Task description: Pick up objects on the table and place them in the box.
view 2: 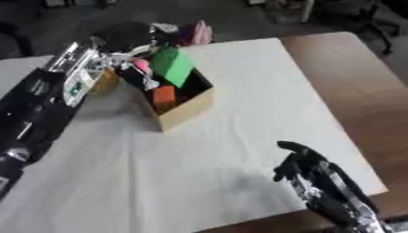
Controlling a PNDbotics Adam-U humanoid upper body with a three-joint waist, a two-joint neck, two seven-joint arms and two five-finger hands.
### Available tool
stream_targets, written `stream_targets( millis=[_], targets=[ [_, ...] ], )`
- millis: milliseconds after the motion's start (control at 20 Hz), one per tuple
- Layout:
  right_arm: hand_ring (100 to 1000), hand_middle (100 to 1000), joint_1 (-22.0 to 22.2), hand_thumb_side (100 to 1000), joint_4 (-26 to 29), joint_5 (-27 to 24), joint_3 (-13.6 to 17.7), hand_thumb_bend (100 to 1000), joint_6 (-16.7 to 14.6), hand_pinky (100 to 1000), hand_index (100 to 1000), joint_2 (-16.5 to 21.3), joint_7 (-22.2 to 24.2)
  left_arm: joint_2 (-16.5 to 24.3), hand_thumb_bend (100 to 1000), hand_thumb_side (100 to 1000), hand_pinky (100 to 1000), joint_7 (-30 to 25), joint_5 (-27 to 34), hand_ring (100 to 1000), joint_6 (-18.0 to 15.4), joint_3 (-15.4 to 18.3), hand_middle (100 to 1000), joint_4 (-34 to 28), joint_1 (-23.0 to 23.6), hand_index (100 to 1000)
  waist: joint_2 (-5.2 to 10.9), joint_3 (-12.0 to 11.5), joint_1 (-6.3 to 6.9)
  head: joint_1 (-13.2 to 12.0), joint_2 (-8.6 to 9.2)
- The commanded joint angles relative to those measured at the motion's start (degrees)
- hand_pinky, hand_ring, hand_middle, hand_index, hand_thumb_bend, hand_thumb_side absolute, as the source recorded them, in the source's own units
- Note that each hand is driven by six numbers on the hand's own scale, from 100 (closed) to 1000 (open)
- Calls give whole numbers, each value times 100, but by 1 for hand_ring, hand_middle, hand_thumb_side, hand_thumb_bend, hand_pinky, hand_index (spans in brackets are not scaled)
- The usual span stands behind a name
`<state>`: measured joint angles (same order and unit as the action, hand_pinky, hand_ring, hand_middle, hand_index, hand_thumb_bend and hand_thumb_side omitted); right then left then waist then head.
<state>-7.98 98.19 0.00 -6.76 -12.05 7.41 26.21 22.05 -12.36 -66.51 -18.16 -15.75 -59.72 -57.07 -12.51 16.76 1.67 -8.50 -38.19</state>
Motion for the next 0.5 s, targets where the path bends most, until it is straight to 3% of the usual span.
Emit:
stream_targets(
  millis=[50,200,250,500],
  targets=[
    [538,489,-65,544,124,-46,-1,100,5,714,881,14,19,21,357,310,782,348,-219,740,7,33,710,117,-102,876,72,10,-18,-3,82],
    [538,489,-70,544,127,-48,-1,100,8,714,881,13,21,3,357,310,782,644,-387,740,-11,24,710,210,-87,876,64,14,-17,-1,83],
    [538,489,-72,544,129,-48,-2,100,9,714,881,13,22,-3,445,307,790,734,-434,751,-3,29,750,199,-87,915,60,13,-20,0,83],
    [537,488,-64,546,127,-42,2,100,10,714,881,23,17,27,566,303,796,1248,-628,757,61,-15,775,145,-54,932,54,-10,-24,10,75]
  ],
)
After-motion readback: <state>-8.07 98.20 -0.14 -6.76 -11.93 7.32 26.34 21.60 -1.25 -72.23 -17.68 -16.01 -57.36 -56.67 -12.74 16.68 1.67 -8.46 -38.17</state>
